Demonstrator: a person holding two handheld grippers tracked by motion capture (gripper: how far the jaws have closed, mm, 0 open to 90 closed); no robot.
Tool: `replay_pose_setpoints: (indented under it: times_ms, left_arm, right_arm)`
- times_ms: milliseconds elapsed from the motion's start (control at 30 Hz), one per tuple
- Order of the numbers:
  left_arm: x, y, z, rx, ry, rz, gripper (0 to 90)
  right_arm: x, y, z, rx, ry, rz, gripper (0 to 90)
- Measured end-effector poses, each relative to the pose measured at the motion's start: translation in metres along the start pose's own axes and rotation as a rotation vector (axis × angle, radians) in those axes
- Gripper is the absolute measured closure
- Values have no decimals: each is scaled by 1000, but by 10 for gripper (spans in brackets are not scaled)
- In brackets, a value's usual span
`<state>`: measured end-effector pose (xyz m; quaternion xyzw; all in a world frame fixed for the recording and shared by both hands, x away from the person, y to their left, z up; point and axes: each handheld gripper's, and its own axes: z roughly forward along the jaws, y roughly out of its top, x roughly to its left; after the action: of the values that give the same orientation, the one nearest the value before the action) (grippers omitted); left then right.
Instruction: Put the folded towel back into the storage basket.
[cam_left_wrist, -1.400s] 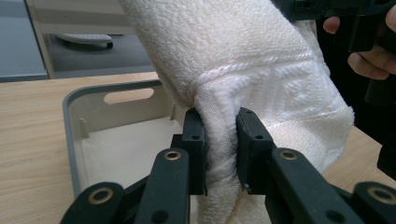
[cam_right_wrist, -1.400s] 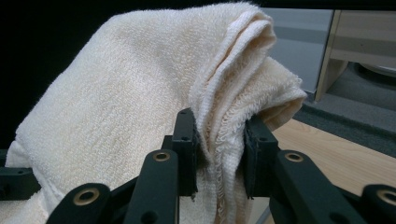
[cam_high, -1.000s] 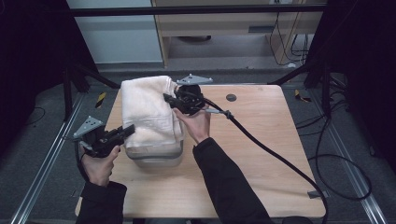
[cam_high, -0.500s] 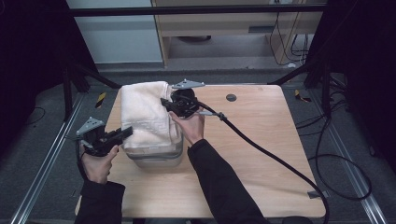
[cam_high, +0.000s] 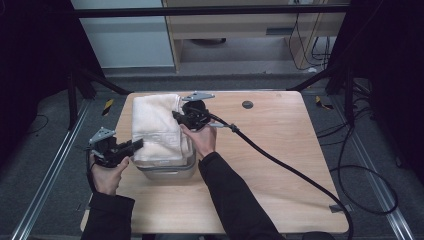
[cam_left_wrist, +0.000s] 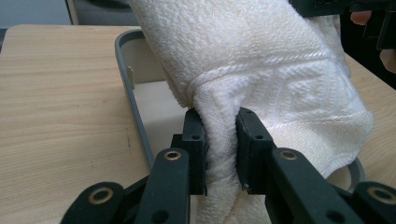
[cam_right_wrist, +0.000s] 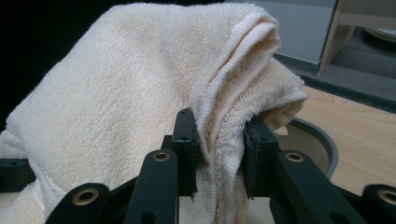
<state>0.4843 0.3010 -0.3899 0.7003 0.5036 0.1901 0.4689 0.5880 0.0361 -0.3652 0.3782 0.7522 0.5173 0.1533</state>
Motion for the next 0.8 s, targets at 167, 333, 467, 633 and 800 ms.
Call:
replay_pose_setpoints:
  times_ms: [167,333,467,633,800]
  left_arm:
    - [1,-3,6,27,7,6,751]
    - [2,-7,14,57,9,8,751]
    - [3,-10,19,86,15,14,751]
    - [2,-12,24,105,22,21,750]
    - [0,-15,32,131,36,35,750]
  right_arm:
    - [-3,-9,6,18,-12,9,703]
    - [-7,-17,11,33,-18,22,702]
    - [-9,-26,15,48,-25,31,700]
    - [-11,-32,17,58,-31,29,699]
    - [-13,-39,20,77,-49,22,698]
